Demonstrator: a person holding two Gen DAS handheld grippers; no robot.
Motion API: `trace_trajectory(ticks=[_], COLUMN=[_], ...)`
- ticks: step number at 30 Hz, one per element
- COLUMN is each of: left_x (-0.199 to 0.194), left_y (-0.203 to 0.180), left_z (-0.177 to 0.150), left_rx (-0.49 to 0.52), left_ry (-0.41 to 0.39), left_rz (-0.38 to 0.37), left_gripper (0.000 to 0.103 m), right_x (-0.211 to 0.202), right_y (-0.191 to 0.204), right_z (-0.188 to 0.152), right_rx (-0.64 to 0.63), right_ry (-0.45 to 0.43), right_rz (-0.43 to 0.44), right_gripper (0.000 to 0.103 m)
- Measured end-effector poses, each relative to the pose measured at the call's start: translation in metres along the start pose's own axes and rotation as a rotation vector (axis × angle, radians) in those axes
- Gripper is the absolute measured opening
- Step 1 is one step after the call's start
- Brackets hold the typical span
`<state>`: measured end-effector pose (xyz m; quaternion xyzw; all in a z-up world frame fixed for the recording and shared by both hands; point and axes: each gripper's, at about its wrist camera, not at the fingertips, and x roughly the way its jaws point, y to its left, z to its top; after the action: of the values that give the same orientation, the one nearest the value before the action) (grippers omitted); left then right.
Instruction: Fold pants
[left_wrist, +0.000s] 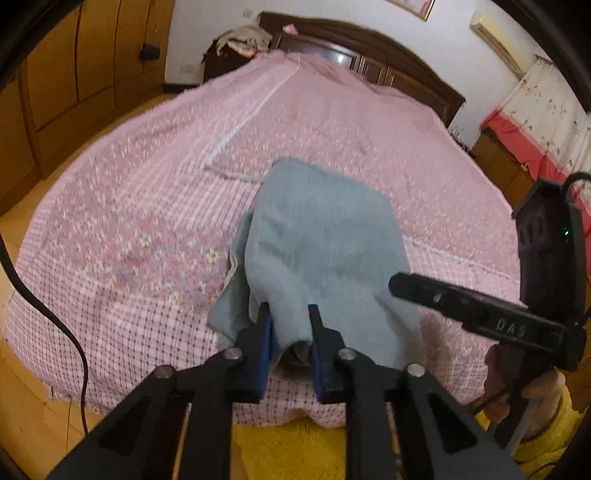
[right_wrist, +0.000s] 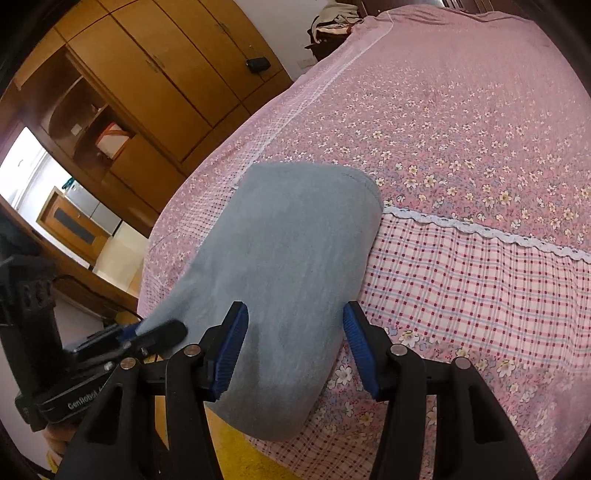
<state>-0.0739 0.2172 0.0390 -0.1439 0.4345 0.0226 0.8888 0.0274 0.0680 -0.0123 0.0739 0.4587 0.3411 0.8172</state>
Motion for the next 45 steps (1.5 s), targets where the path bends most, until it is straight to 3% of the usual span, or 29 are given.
trace_trajectory(ticks=[4, 8, 12, 14, 16, 23, 26, 29, 32, 35, 40, 45], left_x=[0.003, 0.017, 0.025, 0.028, 0.03, 0.014, 0.002, 0.002, 0.012, 0.033, 0.062, 0.077], left_y=[0.015, 0.032, 0.047, 0.053, 0.058, 0.053, 0.047, 0.042, 0.039, 0.036, 0.027, 0.03], left_z=[-0.001, -0.01, -0.016, -0.017, -0.017, -0.012, -0.001, 0.014, 0.025, 0.035, 0.04, 0.04], left_rx=[-0.045, -0.107, -0.156, -0.176, -0.204, -0.155, -0.111, -0.054, -0.033, -0.024, 0.036, 0.073], left_ry=[0.009, 0.031, 0.019, 0.019, 0.023, 0.028, 0.01, -0.003, 0.021, 0.065, 0.114, 0.107], left_rz=[0.03, 0.047, 0.074, 0.084, 0.06, 0.088, 0.09, 0.088, 0.043, -0.007, 0.006, 0.021], left_gripper=[0.015, 0.016, 0.023, 0.026, 0.028, 0.034, 0.037, 0.045, 0.049, 0.05, 0.055, 0.073], right_x=[-0.007, -0.012, 0.018, 0.046, 0.064, 0.039, 0.022, 0.01, 0.005, 0.01, 0.028, 0.05], right_y=[0.009, 0.019, 0.025, 0.02, 0.011, 0.019, 0.015, 0.013, 0.01, 0.012, 0.017, 0.009], right_z=[0.007, 0.028, 0.048, 0.053, 0.052, 0.045, 0.039, 0.032, 0.024, 0.019, 0.016, 0.014], right_rx=[-0.031, -0.116, -0.204, -0.226, -0.217, -0.232, -0.173, -0.105, -0.051, -0.047, -0.058, -0.014], right_ry=[-0.026, -0.13, -0.093, -0.035, -0.011, -0.057, -0.047, -0.037, -0.004, 0.032, 0.056, 0.087], right_rz=[0.013, -0.015, -0.074, -0.149, -0.163, -0.188, -0.148, -0.101, -0.054, -0.037, -0.045, -0.02], right_gripper=[0.056, 0.056, 0.033, 0.033, 0.033, 0.033, 0.036, 0.046, 0.051, 0.052, 0.052, 0.059])
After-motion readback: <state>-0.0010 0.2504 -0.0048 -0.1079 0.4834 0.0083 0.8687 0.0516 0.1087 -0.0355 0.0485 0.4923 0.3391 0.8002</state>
